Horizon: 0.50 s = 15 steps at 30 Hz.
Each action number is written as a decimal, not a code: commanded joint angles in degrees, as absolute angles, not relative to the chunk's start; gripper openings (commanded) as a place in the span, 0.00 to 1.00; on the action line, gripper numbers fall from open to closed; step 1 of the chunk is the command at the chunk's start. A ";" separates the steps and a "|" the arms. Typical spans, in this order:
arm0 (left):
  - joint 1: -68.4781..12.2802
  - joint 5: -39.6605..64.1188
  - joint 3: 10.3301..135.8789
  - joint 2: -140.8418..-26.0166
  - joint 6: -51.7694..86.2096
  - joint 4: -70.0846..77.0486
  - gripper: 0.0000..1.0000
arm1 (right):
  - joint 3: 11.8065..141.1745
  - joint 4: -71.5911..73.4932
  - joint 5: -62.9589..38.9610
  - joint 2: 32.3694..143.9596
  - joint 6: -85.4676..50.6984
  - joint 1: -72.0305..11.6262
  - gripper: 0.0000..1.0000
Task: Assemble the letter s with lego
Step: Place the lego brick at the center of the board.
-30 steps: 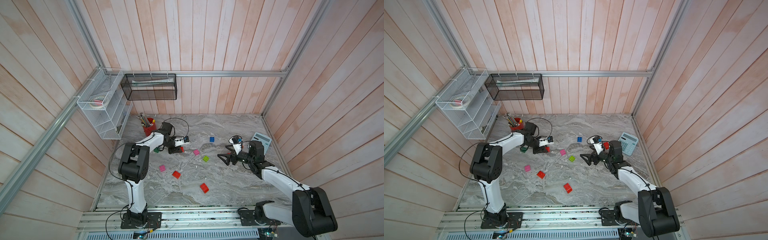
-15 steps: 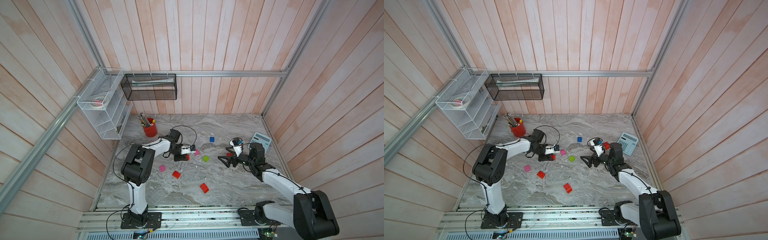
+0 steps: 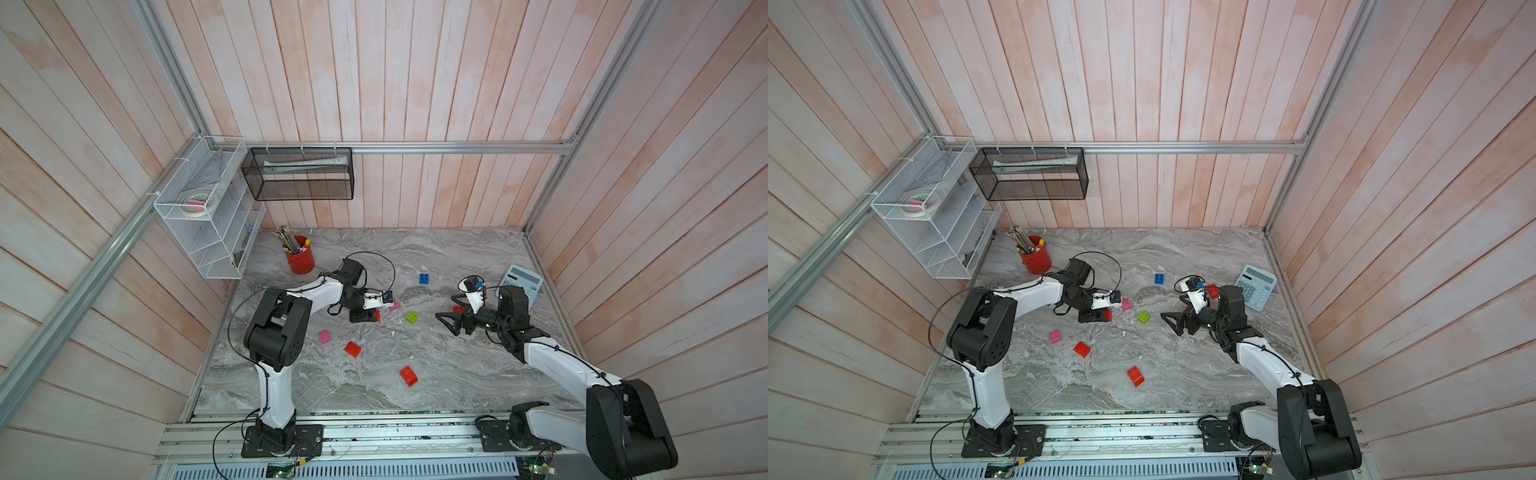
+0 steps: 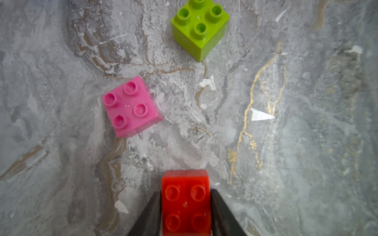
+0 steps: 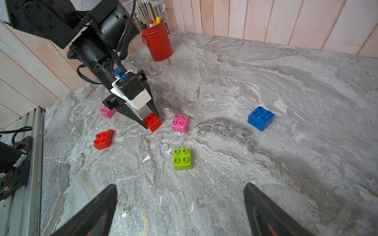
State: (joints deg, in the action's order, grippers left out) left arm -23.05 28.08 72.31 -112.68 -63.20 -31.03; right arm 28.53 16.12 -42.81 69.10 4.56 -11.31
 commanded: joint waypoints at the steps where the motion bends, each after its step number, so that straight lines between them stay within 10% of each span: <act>1: -23.50 28.26 73.47 -114.08 -63.81 -31.29 0.44 | 29.58 14.28 -43.65 69.53 5.16 -11.12 0.98; 15: -27.24 26.33 74.62 -109.09 -48.10 -28.41 0.63 | 30.07 12.32 -42.70 66.66 5.23 -10.44 0.98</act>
